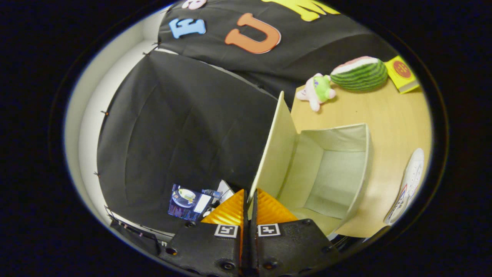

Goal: Open the storage box then place both shoes into the box .Put the left shoe in first, then the right shoe, with the right side of both shoes facing outward in a uniform manner.

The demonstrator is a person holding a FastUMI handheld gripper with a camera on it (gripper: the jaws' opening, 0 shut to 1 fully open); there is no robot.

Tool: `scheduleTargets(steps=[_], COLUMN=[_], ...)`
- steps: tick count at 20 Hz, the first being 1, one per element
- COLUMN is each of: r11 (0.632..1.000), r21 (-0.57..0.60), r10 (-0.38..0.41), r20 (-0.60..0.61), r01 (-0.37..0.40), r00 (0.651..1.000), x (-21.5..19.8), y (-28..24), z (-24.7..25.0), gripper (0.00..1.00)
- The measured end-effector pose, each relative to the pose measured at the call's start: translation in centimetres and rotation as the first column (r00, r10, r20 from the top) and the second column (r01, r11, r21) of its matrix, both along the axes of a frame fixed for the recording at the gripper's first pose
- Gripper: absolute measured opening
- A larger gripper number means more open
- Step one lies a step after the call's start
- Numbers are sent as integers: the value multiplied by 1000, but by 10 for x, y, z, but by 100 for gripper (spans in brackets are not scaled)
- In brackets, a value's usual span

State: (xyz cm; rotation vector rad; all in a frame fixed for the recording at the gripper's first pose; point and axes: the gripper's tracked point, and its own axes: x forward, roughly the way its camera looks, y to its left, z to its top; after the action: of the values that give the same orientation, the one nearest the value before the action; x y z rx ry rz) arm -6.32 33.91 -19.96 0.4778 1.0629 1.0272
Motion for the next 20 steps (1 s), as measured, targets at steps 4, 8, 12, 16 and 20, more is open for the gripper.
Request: scheduleTargets(steps=[4, 8, 12, 16, 20], r11=[994, 988, 986, 976, 943], r21=[-74, -119, -161, -205, -248], r10=[86, 127, 88, 27, -31], r20=[124, 247, 327, 464, 594], r01=[-77, -99, -37, 77, 220], r00=[989, 961, 941, 885, 804], x=[-17, -20, -6, 26, 54], y=[51, 71, 61, 20, -43], z=[7, 14, 18, 24, 38], gripper=[6, 37, 81, 89, 93])
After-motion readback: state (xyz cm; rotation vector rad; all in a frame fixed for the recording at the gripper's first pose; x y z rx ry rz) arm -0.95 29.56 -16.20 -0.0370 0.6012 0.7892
